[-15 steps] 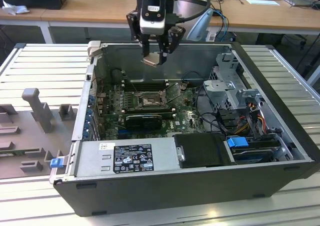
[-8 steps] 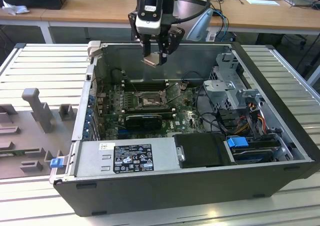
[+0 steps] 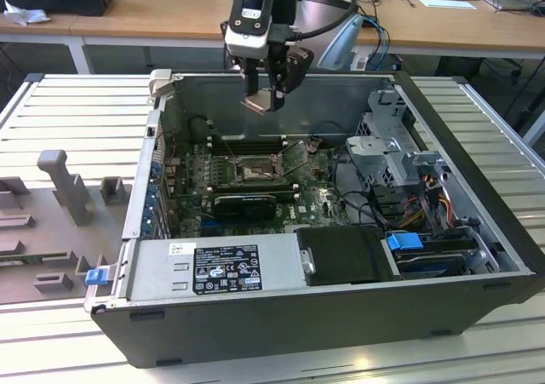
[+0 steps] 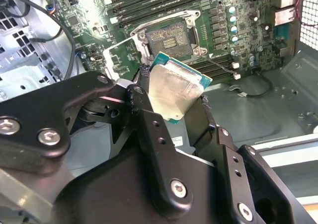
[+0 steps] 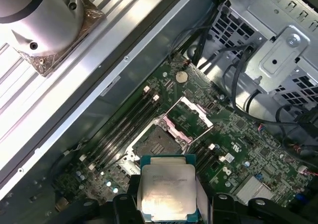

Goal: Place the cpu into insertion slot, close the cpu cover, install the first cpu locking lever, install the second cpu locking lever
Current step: 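Place the cpu into insertion slot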

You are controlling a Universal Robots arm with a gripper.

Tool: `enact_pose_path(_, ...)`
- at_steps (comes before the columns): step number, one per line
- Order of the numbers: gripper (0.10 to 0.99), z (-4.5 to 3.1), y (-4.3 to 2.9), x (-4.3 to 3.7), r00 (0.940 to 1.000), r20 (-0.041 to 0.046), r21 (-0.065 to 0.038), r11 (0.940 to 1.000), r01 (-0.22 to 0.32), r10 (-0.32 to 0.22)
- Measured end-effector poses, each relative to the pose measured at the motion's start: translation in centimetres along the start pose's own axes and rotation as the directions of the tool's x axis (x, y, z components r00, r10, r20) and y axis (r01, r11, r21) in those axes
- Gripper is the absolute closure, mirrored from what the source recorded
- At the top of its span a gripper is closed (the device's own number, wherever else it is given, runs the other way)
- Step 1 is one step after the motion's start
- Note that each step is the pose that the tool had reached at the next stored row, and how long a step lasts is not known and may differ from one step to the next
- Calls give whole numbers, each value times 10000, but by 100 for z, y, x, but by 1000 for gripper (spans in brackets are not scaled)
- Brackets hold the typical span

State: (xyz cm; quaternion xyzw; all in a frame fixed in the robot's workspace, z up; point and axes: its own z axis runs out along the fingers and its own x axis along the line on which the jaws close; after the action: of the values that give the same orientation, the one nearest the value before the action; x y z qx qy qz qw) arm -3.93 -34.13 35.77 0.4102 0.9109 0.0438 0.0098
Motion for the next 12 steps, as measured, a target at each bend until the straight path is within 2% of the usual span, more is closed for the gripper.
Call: enact_pose_path(12, 561, 0, 0, 0, 9961, 79, -17, 9961, -879, 879)
